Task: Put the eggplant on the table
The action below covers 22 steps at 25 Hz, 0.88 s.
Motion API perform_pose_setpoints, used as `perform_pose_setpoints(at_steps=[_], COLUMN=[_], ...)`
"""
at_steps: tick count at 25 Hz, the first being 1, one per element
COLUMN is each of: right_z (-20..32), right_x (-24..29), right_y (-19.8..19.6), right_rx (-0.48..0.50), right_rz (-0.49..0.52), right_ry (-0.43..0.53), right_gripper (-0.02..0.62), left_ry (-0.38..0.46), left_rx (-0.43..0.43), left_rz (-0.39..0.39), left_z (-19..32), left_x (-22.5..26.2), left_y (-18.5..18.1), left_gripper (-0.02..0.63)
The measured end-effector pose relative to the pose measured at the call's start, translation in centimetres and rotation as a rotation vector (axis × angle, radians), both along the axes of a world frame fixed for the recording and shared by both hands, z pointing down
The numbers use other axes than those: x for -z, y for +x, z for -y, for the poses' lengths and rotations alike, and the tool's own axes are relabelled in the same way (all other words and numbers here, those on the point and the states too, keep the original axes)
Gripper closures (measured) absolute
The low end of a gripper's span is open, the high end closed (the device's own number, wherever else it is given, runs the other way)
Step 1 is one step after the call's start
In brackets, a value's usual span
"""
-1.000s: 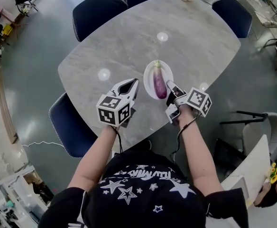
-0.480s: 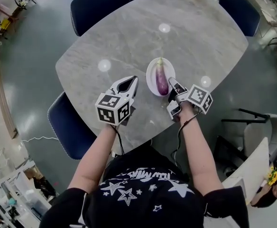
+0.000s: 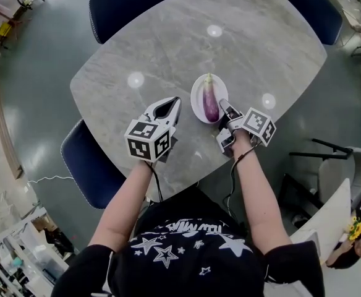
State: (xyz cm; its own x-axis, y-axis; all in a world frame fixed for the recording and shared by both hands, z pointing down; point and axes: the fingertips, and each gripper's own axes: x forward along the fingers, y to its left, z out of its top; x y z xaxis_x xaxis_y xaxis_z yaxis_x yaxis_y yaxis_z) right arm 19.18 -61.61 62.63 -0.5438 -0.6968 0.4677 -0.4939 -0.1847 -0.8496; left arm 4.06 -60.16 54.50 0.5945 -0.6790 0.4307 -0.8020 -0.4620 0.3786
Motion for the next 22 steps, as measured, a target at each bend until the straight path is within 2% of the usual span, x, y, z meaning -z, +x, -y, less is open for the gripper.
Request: perform_pose_setpoints(at_steps=[18,22], right_z=[0.6,0.6], right_x=[-1.5,-1.8], right_y=[0.0,-0.1], right_rx=[-0.011,0.013], right_rz=[-0.110,-0.153], right_ry=[-0.041,-0.060], right_gripper=[0.565,0.565], left_ry=[-0.012,-0.009], left_rx=[0.027,0.035], left_rz=[-0.024,-0.026], left_z=[-0.2,-0.5], left_x=[-0.3,-0.1], left_y=[-0.7,-1.0], left_gripper=[0.600,0.600])
